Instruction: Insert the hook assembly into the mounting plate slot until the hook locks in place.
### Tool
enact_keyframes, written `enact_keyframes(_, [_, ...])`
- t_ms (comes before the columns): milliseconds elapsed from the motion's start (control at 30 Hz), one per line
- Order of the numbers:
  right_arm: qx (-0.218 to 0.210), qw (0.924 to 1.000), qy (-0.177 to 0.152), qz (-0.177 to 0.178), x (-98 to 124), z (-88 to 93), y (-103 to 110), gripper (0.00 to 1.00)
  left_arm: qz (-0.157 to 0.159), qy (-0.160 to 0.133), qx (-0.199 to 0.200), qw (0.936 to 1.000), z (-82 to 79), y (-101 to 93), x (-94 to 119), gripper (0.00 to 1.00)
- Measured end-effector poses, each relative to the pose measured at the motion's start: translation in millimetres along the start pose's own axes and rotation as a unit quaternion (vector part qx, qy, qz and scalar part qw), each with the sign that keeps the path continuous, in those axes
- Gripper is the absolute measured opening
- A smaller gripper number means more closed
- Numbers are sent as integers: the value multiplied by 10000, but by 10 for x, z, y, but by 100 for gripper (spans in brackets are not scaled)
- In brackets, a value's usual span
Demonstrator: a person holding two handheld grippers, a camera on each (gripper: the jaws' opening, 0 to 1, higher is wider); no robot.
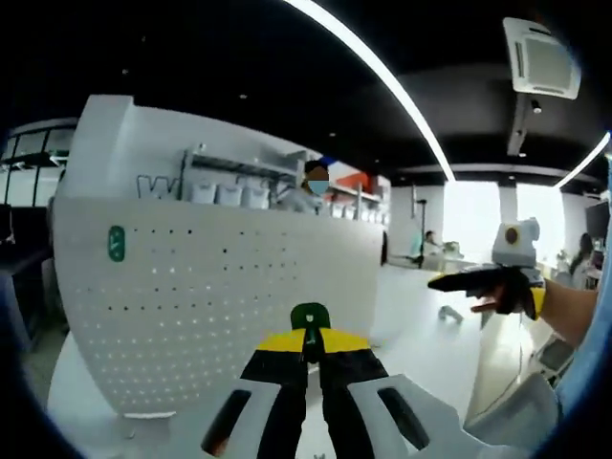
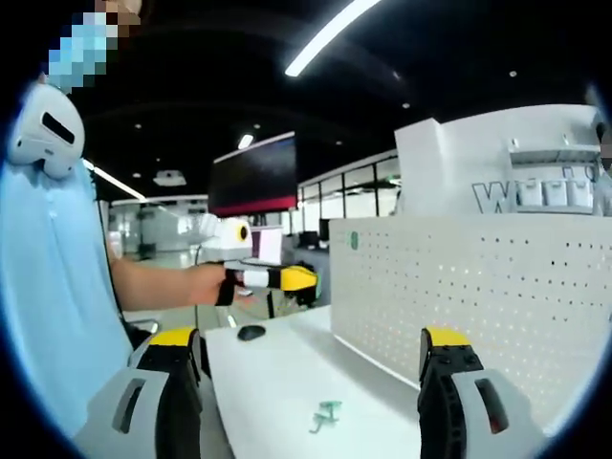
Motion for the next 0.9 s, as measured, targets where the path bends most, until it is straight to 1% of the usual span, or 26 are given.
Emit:
enact_keyframes(33, [-3,10000,0,0,1,1,-2,96,-67,-43,-34,10000,-20,35,-4,3])
enact_keyframes(100, [-11,10000,-4,16,3,3,-10,96,-325,-285,45,9991,-112,137,3,3])
enact_keyframes(133, [-5,10000,4,19,8,10,-16,96,-371,-380,42,9986,-154,157,7,3])
enact_keyframes(167, [-1,10000,9,21,10,15,-18,96,-467,-466,-41,9978,-206,187,13,3])
enact_keyframes(200, [-4,10000,19,25,13,21,-24,96,-556,-510,-24,9971,-241,221,9,3])
enact_keyframes(233, [-5,10000,22,30,14,23,-27,96,-577,-531,-19,9969,-253,232,6,3])
enact_keyframes(267, [-12,10000,11,34,17,21,-28,96,-671,-578,13,9961,-287,271,-4,3])
enact_keyframes(300, [-16,10000,7,41,18,20,-30,96,-801,-651,-10,9947,-324,318,-5,3])
enact_keyframes(367, [-9,10000,5,59,22,23,-38,96,-964,-831,-68,9918,-422,388,-17,3])
enact_keyframes(533, [-12,10000,23,65,21,38,-30,95,-1210,-924,-156,9882,-522,499,-82,3])
enact_keyframes(667, [-30,10000,30,86,29,51,-36,95,-1371,-1102,-266,9840,-651,579,-144,3])
enact_keyframes(800, [-43,9999,41,123,40,66,-57,95,-1512,-1175,-350,9809,-723,652,-193,3])
enact_keyframes(833, [-44,9999,38,129,44,70,-63,95,-1594,-1182,-435,9792,-749,691,-210,3])
enact_keyframes(900, [-58,9999,41,143,49,78,-75,95,-1661,-1220,-485,9773,-790,730,-238,3])
Point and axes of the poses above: the point that each gripper's makers call its tool centre point, and the gripper's own axes: x roughly backward along the fingers, y roughly to its left, z roughly out of its underside, the point moved 2 cm from there along x, roughly backward along the fingers, and after that the axes turned 9 degrees about x, right-handed, at the moved point
